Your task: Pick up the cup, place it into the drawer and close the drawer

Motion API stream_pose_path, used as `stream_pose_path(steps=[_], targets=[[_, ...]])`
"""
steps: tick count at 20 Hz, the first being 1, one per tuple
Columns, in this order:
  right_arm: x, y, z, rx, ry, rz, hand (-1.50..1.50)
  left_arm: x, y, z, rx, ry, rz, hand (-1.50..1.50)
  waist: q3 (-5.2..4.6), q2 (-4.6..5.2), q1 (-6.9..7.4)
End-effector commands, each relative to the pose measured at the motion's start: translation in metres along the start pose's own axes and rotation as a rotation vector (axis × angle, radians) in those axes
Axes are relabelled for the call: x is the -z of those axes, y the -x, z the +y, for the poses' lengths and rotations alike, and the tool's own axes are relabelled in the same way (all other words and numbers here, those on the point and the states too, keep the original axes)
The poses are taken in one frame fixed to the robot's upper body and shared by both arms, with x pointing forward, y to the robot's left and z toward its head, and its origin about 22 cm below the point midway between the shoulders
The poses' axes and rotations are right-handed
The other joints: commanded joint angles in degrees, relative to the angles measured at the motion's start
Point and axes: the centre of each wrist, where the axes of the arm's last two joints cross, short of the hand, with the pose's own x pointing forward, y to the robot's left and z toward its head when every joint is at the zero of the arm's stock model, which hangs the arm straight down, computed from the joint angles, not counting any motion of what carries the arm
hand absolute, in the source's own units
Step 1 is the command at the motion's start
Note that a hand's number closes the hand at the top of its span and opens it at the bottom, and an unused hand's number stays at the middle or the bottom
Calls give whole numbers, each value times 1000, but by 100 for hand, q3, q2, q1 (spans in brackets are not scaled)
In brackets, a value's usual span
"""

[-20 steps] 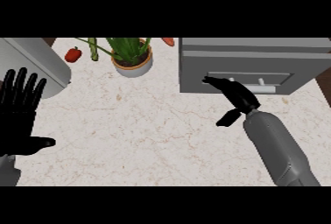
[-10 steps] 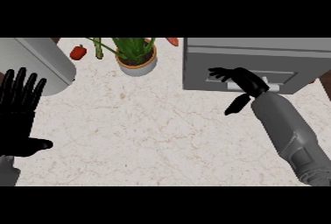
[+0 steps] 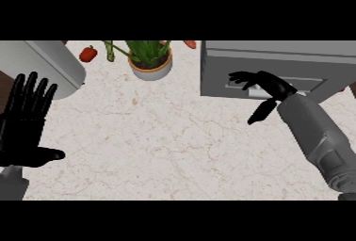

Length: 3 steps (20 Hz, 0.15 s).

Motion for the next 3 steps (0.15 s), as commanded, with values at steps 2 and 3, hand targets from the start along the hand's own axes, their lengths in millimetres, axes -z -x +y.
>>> stream_pose_path(steps=[2,3], targets=[[-5,0,-29,-87,103,118,-150,-4,4,1,18,13,5,-150,14,147,114],[-16,7,-38,-85,105,132,-150,1,-4,8,29,-6,1,-150,16,159,112]])
